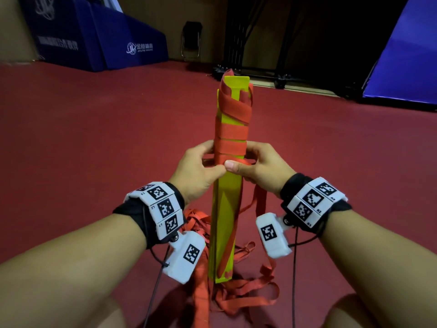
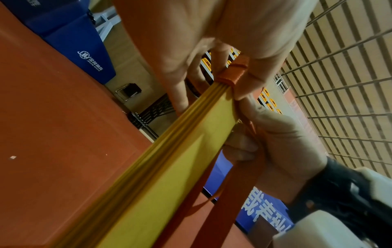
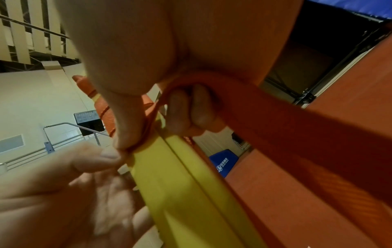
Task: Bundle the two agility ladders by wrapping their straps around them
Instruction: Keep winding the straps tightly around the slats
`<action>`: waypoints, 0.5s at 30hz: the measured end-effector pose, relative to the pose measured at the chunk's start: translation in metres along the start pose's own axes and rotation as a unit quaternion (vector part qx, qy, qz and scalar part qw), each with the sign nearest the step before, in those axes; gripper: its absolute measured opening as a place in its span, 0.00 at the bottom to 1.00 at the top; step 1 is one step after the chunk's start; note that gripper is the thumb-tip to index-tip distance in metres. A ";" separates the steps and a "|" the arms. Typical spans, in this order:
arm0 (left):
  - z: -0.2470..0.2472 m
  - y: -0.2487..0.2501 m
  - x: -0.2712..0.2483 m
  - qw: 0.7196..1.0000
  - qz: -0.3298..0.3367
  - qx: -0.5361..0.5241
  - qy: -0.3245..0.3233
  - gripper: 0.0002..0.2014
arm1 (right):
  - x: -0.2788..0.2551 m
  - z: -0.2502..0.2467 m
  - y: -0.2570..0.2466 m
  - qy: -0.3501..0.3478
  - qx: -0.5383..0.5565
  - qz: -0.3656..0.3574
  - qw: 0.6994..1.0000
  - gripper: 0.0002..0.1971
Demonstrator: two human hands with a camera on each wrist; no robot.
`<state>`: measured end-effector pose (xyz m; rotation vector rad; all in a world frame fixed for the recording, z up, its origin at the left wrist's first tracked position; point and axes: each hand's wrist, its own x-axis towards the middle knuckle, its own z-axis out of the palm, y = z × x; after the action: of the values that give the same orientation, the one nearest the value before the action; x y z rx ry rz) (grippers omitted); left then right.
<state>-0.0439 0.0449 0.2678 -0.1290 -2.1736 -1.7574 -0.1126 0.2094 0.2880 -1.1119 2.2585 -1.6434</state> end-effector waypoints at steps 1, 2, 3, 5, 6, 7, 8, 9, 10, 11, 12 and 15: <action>-0.001 -0.001 0.000 1.000 -0.009 -0.004 0.002 0.22 | 0.001 -0.001 0.002 0.018 -0.007 0.004 1.000 0.14; -0.002 -0.002 0.000 1.000 -0.017 -0.010 0.004 0.19 | 0.002 -0.001 0.004 0.033 -0.018 0.009 0.999 0.16; -0.002 -0.003 -0.001 1.000 -0.026 -0.016 0.005 0.17 | 0.003 -0.001 0.004 0.043 -0.026 0.012 0.999 0.17; -0.002 -0.003 -0.002 0.999 -0.039 -0.024 0.003 0.13 | 0.004 -0.002 0.006 0.057 -0.014 0.012 0.998 0.17; -0.002 -0.003 -0.002 0.999 -0.042 -0.028 0.002 0.11 | 0.004 -0.001 0.005 0.062 -0.002 0.011 0.998 0.16; -0.003 -0.004 -0.003 0.999 -0.042 -0.030 0.003 0.10 | 0.004 0.000 0.004 0.065 0.005 0.010 0.998 0.15; -0.003 -0.004 -0.003 0.999 -0.039 -0.030 0.005 0.10 | 0.004 0.000 0.004 0.065 0.006 0.008 0.998 0.14; -0.004 -0.005 -0.002 0.999 -0.036 -0.023 0.009 0.10 | 0.004 0.000 0.004 0.061 0.004 0.007 0.998 0.13; -0.005 -0.005 -0.002 0.999 -0.032 -0.015 0.013 0.11 | 0.005 0.000 0.004 0.058 0.001 0.005 0.998 0.13; -0.005 -0.005 -0.002 0.999 -0.027 -0.007 0.018 0.11 | 0.005 -0.001 0.003 0.055 -0.003 0.004 0.998 0.13; -0.005 -0.005 -0.001 0.999 -0.022 -0.001 0.023 0.12 | 0.004 -0.003 0.002 0.051 -0.010 0.006 0.999 0.13; -0.005 -0.006 0.001 0.999 -0.016 0.018 0.041 0.14 | 0.003 -0.011 0.000 0.026 -0.058 0.022 0.998 0.10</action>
<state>-0.0461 0.0388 0.2631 -0.0144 -2.1581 -1.7090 -0.1204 0.2156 0.2927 -1.0479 2.4216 -1.5606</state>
